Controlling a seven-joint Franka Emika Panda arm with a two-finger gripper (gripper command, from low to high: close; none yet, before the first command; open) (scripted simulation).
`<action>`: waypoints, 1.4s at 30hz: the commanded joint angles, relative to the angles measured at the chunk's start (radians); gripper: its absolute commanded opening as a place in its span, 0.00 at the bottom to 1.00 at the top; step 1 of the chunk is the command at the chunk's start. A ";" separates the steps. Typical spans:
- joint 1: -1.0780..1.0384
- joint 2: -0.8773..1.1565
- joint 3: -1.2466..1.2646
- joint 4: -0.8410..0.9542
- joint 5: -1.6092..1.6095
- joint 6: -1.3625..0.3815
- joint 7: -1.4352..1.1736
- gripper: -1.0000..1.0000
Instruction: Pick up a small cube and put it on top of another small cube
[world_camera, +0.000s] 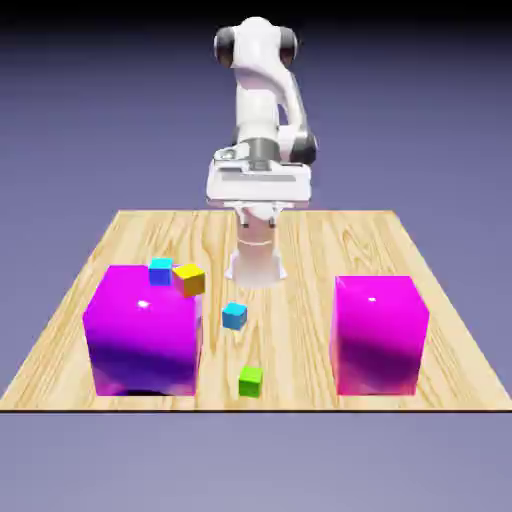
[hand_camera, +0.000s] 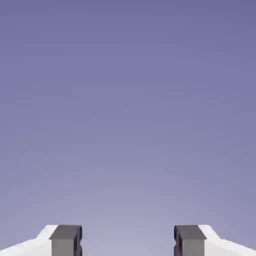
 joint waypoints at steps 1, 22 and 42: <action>-0.012 0.036 0.016 0.033 -0.008 -0.038 0.011 0.50; -0.260 0.797 0.355 0.719 -0.183 -0.832 0.235 0.50; -0.496 1.522 0.678 1.372 -0.350 -1.589 0.449 0.50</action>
